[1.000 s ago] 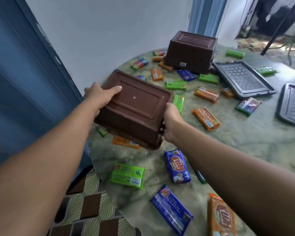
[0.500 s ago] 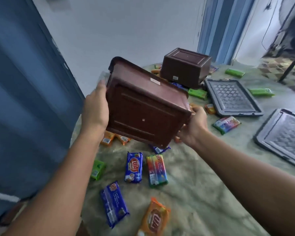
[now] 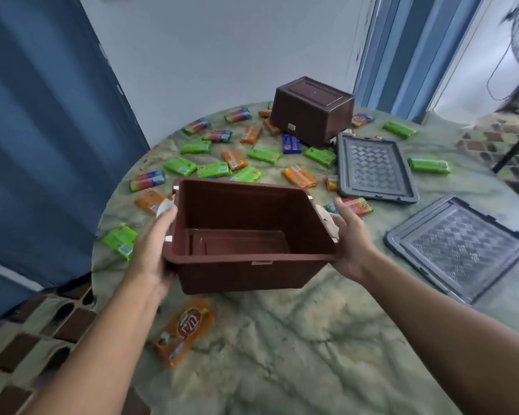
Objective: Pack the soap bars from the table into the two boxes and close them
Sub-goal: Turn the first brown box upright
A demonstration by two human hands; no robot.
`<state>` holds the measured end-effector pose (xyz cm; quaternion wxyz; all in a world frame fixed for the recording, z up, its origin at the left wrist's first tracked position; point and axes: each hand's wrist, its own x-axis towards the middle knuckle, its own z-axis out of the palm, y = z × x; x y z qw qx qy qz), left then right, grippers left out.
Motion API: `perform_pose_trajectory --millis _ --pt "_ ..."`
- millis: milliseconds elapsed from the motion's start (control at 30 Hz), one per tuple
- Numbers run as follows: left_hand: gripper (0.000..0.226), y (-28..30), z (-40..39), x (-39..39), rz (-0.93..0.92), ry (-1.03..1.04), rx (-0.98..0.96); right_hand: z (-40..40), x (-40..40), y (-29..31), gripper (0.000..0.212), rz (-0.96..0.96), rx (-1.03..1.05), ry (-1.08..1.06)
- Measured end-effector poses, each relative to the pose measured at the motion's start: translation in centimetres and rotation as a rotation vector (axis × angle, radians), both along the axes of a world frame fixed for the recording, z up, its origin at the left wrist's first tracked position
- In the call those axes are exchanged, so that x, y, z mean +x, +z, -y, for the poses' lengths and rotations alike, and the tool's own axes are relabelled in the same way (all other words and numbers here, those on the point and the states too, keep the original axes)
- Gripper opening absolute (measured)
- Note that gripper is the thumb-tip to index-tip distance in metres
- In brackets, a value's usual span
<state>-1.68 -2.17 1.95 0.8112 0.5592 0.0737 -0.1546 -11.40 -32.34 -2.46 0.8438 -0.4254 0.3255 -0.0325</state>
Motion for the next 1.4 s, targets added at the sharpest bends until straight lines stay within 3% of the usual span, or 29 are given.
perform_pose_trajectory --millis 100,200,300,433,500,567,600,633,733,967,1100,1200,1300,1400 --pt "0.033 -0.9 -0.7 -0.4 0.021 -0.053 0.09 0.6 -0.5 0.0 0.035 -0.15 -0.225 0.064" --pt "0.019 -1.1 -0.9 -1.2 0.047 -0.035 0.177 1.1 -0.8 0.5 0.012 -0.289 -0.625 0.162" --pt "0.016 -1.3 -0.3 -2.2 0.066 0.064 0.35 1.1 -1.0 1.0 0.024 -0.444 -0.743 0.227" --pt "0.019 -1.1 0.4 -3.0 -0.015 0.065 0.382 1.3 -0.8 0.9 0.035 -0.407 -0.671 0.117" --pt "0.04 -0.9 1.1 -3.8 0.001 0.004 0.491 1.7 -0.6 0.7 0.061 -0.409 -0.591 0.206" --pt "0.044 -1.2 2.0 -5.0 0.11 0.007 0.726 2.5 -0.4 0.4 0.1 -0.417 -0.703 0.33" --pt "0.047 -1.5 2.5 -5.7 0.132 0.028 0.85 3.0 -0.3 0.2 0.111 -0.403 -0.821 0.387" --pt "0.047 -1.8 3.1 -6.5 0.13 0.059 0.927 3.3 -0.5 0.5 0.108 -0.389 -0.943 0.451" --pt "0.037 -3.5 4.0 -8.8 0.087 0.15 1.088 4.5 -0.9 0.4 0.071 -0.324 -1.218 0.56" --pt "0.039 -5.8 4.7 -15.2 -0.074 0.284 1.122 5.3 -2.4 -0.5 0.061 -0.266 -1.344 0.792" --pt "0.047 -6.7 3.5 -17.9 -0.164 0.24 1.234 4.4 -2.6 -0.7 0.048 -0.196 -1.43 0.862" --pt "0.055 -6.8 2.8 -17.7 -0.239 0.183 1.34 4.0 -2.1 -0.5 0.055 -0.218 -1.499 0.914" --pt "0.073 -6.1 2.5 -17.1 -0.073 0.23 1.586 3.6 -1.6 0.1 0.069 -0.099 -1.649 0.778" --pt "0.072 -4.8 3.2 -15.9 0.228 0.182 1.774 2.7 -0.9 1.0 0.071 0.271 -1.809 0.776"
